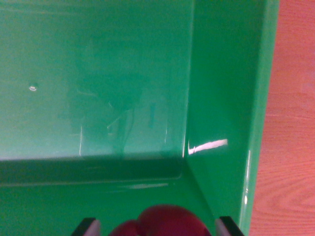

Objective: Pick fruit

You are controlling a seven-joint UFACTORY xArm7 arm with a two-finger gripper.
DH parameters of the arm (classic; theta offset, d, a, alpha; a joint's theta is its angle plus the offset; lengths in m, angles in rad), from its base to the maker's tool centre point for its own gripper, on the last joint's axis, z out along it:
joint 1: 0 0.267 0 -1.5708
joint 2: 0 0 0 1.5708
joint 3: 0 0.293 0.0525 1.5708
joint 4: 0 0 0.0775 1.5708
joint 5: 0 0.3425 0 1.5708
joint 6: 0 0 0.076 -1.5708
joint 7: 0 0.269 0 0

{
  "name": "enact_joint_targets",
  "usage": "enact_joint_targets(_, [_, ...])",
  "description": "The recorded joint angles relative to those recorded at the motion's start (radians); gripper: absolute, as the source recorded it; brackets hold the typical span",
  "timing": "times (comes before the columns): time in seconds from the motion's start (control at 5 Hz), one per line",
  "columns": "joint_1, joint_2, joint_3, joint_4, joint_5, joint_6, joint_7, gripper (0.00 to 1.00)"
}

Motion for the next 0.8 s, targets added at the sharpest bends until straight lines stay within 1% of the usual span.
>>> enact_joint_targets(0.2, [0.0006, -0.017, 0.001, 0.017, 0.0027, 0.034, -0.006, 1.00])
enact_joint_targets(0.4, [0.0006, -0.017, 0.001, 0.017, 0.0027, 0.034, -0.006, 1.00])
enact_joint_targets(0.6, [0.0012, -0.031, 0.002, 0.032, 0.0049, 0.063, -0.011, 1.00])
enact_joint_targets(0.8, [0.0012, -0.031, 0.002, 0.032, 0.0049, 0.063, -0.011, 1.00])
